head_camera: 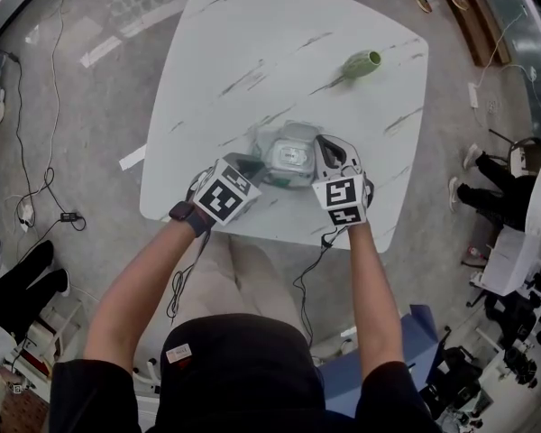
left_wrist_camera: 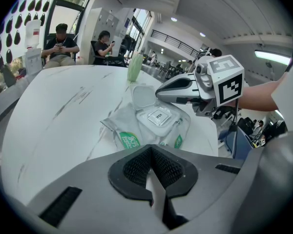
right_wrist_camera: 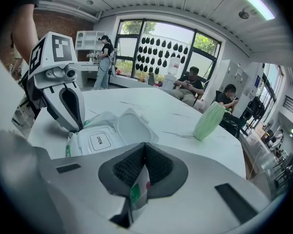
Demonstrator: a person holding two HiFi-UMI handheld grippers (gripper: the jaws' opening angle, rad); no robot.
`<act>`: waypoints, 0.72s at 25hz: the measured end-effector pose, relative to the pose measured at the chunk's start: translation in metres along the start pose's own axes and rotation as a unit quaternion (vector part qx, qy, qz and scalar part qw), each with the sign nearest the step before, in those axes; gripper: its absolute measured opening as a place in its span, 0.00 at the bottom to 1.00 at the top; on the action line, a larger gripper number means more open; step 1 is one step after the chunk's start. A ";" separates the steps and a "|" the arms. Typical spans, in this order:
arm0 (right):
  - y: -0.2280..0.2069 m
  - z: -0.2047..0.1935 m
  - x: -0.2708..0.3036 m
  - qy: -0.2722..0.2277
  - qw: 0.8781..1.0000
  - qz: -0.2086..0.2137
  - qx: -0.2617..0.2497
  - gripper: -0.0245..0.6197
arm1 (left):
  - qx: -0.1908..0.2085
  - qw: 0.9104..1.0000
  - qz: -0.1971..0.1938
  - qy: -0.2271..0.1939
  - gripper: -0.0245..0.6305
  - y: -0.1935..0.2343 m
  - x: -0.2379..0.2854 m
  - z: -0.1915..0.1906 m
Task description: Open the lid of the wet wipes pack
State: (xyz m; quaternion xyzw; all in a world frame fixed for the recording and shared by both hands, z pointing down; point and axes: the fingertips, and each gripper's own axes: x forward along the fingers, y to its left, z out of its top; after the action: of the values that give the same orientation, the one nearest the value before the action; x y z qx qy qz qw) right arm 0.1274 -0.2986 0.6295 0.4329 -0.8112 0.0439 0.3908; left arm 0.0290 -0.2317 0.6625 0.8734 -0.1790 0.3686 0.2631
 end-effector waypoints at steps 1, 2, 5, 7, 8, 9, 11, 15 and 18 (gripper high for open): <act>0.001 -0.001 0.001 0.003 1.000 0.002 0.000 0.04 | 0.000 1.000 0.000 0.001 0.06 0.000 0.000 0.000; 0.001 -0.002 0.002 0.005 1.000 0.003 0.000 0.04 | 0.000 1.000 0.000 0.001 0.06 0.000 0.000 0.000; 0.002 -0.005 0.004 0.009 1.000 0.006 0.001 0.04 | 0.004 1.000 -0.001 -0.002 0.06 0.000 -0.001 0.003; 0.002 -0.006 0.005 0.011 1.000 0.010 0.003 0.04 | 0.003 1.000 -0.001 -0.001 0.06 0.000 -0.001 0.004; 0.002 -0.007 0.006 0.013 1.000 0.012 0.005 0.04 | 0.002 1.000 -0.001 -0.001 0.06 0.000 0.000 0.003; 0.003 -0.008 0.007 0.016 1.000 0.016 0.006 0.04 | 0.002 1.000 0.000 -0.001 0.06 0.000 0.000 0.003; 0.005 -0.011 0.010 0.023 0.999 0.023 0.008 0.04 | 0.003 1.000 0.001 -0.003 0.06 0.000 -0.001 0.004; 0.005 -0.013 0.013 0.031 0.999 0.033 0.011 0.04 | 0.002 1.000 0.000 -0.002 0.06 0.000 0.000 0.003; 0.005 -0.014 0.015 0.040 0.998 0.039 0.014 0.04 | 0.003 1.000 0.001 -0.003 0.06 0.000 -0.001 0.004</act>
State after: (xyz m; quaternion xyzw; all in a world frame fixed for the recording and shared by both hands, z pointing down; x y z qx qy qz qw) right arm 0.1271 -0.2995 0.6508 0.4045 -0.8105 0.0876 0.4144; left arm 0.0305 -0.2339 0.6589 0.8751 -0.1790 0.3671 0.2595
